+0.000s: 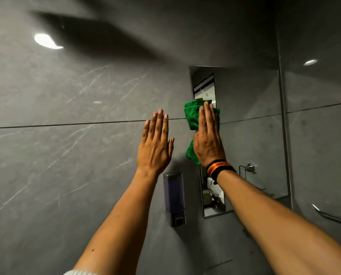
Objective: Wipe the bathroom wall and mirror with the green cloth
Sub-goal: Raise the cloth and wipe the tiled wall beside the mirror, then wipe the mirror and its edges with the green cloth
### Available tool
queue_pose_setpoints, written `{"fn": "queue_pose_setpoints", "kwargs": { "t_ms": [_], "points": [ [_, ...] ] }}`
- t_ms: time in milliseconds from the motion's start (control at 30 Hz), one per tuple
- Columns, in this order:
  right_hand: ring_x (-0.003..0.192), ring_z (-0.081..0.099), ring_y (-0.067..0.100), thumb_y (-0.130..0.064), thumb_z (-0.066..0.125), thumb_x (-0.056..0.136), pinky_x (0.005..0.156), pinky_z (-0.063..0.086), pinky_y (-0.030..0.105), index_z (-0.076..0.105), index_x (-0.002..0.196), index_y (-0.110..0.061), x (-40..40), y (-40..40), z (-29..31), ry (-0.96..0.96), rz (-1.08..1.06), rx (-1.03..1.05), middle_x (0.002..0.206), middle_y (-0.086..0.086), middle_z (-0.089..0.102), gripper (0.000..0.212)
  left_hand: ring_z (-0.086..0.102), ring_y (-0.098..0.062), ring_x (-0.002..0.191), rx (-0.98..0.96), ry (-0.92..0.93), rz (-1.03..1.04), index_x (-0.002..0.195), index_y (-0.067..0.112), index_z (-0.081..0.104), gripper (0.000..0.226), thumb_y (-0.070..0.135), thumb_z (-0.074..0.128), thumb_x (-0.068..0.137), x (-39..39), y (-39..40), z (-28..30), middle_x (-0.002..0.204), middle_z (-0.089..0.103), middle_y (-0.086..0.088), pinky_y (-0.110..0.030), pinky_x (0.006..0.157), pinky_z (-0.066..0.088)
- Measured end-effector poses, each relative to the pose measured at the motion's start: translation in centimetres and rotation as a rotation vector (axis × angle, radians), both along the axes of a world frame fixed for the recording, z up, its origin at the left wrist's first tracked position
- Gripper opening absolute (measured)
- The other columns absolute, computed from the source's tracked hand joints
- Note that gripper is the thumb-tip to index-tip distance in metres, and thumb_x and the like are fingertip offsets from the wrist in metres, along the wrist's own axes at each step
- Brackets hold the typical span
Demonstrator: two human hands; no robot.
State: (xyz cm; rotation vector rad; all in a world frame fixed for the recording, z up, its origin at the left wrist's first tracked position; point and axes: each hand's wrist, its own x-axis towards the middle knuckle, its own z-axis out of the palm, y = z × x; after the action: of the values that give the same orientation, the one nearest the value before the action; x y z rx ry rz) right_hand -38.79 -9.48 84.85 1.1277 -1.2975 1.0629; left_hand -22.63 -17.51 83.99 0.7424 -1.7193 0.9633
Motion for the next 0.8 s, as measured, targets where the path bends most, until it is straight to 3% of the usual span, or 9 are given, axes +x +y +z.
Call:
{"fn": "queue_pose_setpoints", "kwargs": {
  "t_ms": [267,400,567,700,800],
  "points": [
    [0.154,0.010,0.035,-0.010,0.035,0.093,0.125,0.018,0.050,0.009,0.155,0.003,-6.4,0.6,-0.8,-0.128,-0.058,0.032,0.165,0.024,0.010,0.069,0.001,-0.030,0.164,-0.022,-0.038,-0.051,0.167,0.003,0.005,0.073,0.041,0.028,0.109,-4.9,-1.3,0.8,0.176,0.001,-0.018,-0.045,0.133,0.004],
    [0.154,0.009,0.034,-0.003,0.046,0.092,0.123,0.023,0.053,0.007,0.156,0.002,-10.1,1.0,-4.2,-0.188,-0.055,0.037,0.165,0.022,0.009,0.075,0.002,-0.029,0.163,-0.044,-0.054,-0.097,0.167,0.003,0.010,0.071,0.040,0.027,0.109,-8.6,-1.8,1.9,0.176,0.003,-0.017,-0.043,0.133,0.001],
    [0.154,0.010,0.036,-0.009,0.037,0.094,0.121,0.024,0.057,0.005,0.157,-0.006,-11.8,-1.2,-11.2,-0.342,0.111,0.022,0.166,0.019,0.008,0.071,-0.002,-0.026,0.163,-0.052,-0.038,-0.073,0.167,0.003,0.010,0.071,0.039,0.030,0.110,-10.5,-4.2,3.7,0.176,0.000,-0.016,-0.039,0.132,-0.009],
    [0.154,0.006,0.024,0.000,0.046,0.096,0.122,0.021,0.048,0.011,0.159,-0.014,-11.0,-5.3,-18.9,-0.709,0.347,-0.119,0.168,0.003,0.003,0.073,0.001,-0.029,0.163,-0.049,-0.031,-0.021,0.167,0.002,0.010,0.071,0.036,0.029,0.108,-8.5,-7.1,4.0,0.176,0.003,-0.018,-0.039,0.132,-0.007],
    [0.154,0.012,0.032,-0.015,0.037,0.096,0.126,0.012,0.034,0.012,0.154,-0.016,-9.3,-8.0,-24.9,-0.913,0.386,-0.140,0.166,0.012,0.011,0.064,0.000,-0.029,0.163,-0.064,-0.047,-0.001,0.167,0.001,0.010,0.070,0.038,0.025,0.109,-7.6,-8.1,3.2,0.175,0.003,-0.018,-0.040,0.132,-0.008]
  ]
}}
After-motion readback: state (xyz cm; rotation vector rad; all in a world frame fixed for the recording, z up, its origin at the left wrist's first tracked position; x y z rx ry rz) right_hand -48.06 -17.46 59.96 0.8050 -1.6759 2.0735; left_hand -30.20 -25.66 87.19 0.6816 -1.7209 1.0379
